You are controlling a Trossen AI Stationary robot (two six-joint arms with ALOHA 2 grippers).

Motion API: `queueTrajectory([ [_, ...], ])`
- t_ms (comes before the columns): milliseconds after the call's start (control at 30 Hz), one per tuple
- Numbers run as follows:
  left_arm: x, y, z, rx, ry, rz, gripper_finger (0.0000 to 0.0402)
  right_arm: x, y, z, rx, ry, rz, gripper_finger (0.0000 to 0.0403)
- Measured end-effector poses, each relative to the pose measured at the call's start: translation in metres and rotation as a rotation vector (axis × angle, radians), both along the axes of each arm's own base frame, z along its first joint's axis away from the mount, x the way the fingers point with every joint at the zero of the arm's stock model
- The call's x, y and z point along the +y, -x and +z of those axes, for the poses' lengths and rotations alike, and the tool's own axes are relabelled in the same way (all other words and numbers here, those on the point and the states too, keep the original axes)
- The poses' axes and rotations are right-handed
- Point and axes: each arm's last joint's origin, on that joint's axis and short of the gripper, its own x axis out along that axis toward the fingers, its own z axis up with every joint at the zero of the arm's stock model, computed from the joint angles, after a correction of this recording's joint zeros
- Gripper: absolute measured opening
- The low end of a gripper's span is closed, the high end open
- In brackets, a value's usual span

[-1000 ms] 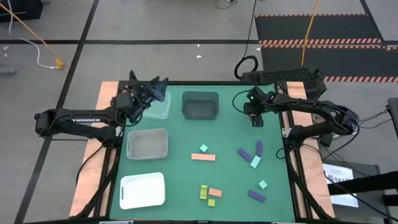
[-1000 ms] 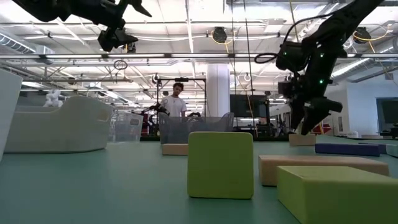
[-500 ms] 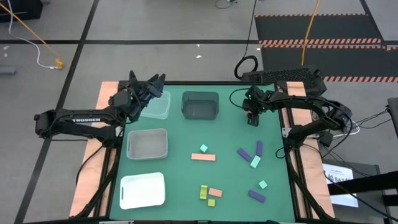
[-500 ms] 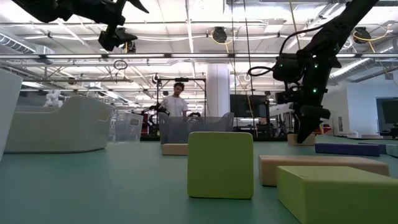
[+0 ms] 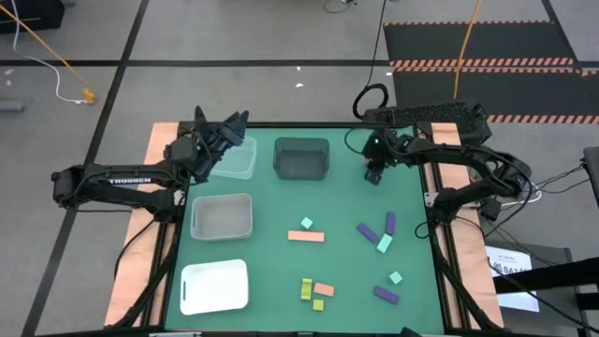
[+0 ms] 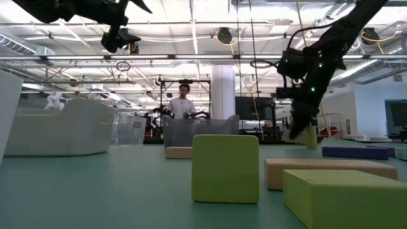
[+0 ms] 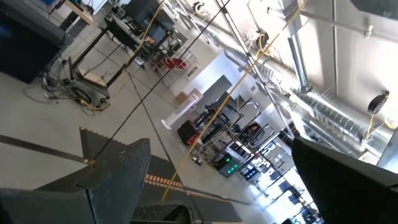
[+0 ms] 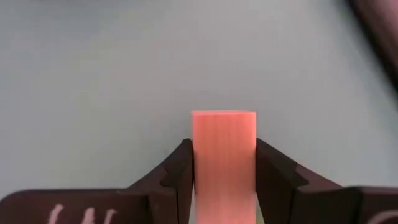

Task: Sort & place blocks by color
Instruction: Put the top right brown block into the black bin

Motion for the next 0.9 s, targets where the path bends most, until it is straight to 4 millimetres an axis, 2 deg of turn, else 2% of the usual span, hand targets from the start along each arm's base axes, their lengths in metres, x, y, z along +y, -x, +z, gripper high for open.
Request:
queueTrajectory([
  [167, 0.0, 0.0, -0.001, -0.014, 0.018, -0.005, 0.039, -0.003, -0.009, 0.028, -0.321, 0.013, -0.052, 0.0112],
  [400, 0.0, -0.003, -0.012, 0.162, 0.006, -0.021, 0.039, -0.004, -0.015, 0.08, -0.803, 0.052, -0.067, 0.0112],
  [567, -0.002, -0.005, -0.016, 0.289, -0.06, -0.088, 0.039, -0.005, -0.017, 0.102, -1.054, 0.023, -0.125, 0.0112],
  [700, -0.002, -0.006, -0.017, 0.364, -0.121, -0.102, 0.039, -0.001, -0.02, 0.113, -1.192, -0.035, -0.142, 0.0112],
  [900, -0.002, -0.006, -0.017, 0.435, -0.184, -0.09, 0.039, 0.017, -0.032, 0.123, -1.287, -0.057, -0.058, 0.0118],
])
